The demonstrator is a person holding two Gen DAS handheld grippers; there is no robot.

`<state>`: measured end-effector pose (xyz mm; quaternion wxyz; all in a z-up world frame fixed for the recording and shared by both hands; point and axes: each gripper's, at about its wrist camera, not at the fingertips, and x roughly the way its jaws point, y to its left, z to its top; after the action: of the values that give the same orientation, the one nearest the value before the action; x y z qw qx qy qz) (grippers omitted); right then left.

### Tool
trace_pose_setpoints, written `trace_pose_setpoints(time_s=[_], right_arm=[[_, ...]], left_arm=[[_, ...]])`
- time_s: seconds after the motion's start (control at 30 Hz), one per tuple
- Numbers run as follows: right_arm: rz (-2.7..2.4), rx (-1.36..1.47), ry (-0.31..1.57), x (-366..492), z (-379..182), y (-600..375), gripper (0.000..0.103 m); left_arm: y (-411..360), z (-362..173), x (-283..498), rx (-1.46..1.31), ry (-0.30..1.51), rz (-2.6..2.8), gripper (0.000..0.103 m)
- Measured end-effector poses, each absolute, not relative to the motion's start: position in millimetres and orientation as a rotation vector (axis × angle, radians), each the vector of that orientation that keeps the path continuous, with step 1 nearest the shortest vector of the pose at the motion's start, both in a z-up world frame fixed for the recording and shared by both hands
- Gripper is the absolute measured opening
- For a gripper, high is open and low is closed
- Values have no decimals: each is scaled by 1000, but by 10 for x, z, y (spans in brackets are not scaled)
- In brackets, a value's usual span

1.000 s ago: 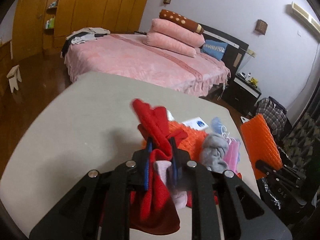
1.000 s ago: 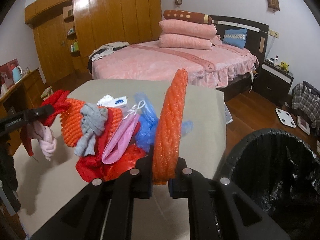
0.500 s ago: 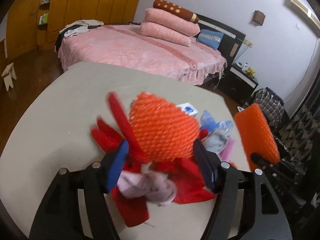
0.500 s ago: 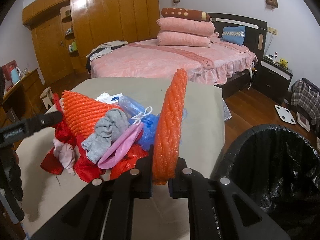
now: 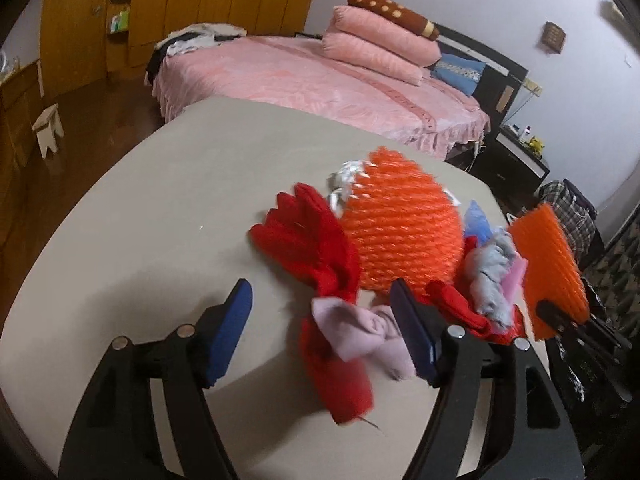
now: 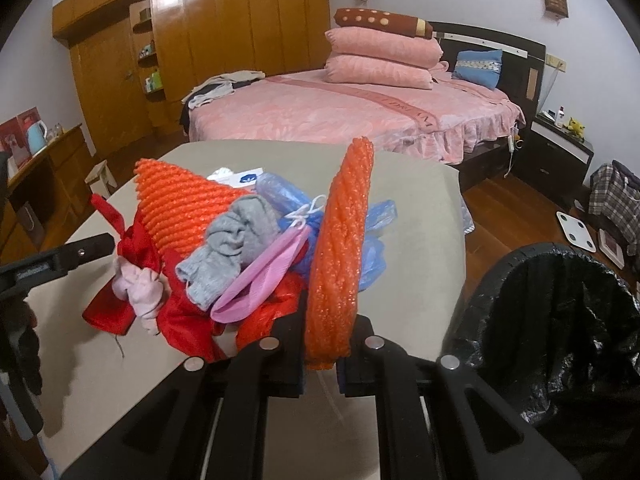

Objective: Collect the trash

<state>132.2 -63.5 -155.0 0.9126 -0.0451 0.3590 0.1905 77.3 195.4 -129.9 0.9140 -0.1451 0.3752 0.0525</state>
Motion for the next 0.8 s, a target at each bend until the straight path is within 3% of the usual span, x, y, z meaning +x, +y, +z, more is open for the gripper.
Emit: trace_pose_setpoints(time_s=[0.07, 0.2, 0.33, 0.4, 0.8], right_arm=[[395, -94, 744, 1310, -1567, -629, 11], [400, -98, 754, 1290, -1598, -612, 11], [402, -102, 754, 1254, -1595, -628, 11], [399, -98, 755, 1253, -1594, -627, 11], [402, -70, 713, 1257, -1403, -725, 11]], left_arm=[[1822, -1266, 664, -244, 747, 103, 67], [1652, -1343, 669, -214, 770, 59, 43], [1622, -1440, 740, -210, 792, 35, 26], [1594, -1467, 778, -202, 799, 24, 3], [1418, -1043, 625, -208, 657, -53, 0]])
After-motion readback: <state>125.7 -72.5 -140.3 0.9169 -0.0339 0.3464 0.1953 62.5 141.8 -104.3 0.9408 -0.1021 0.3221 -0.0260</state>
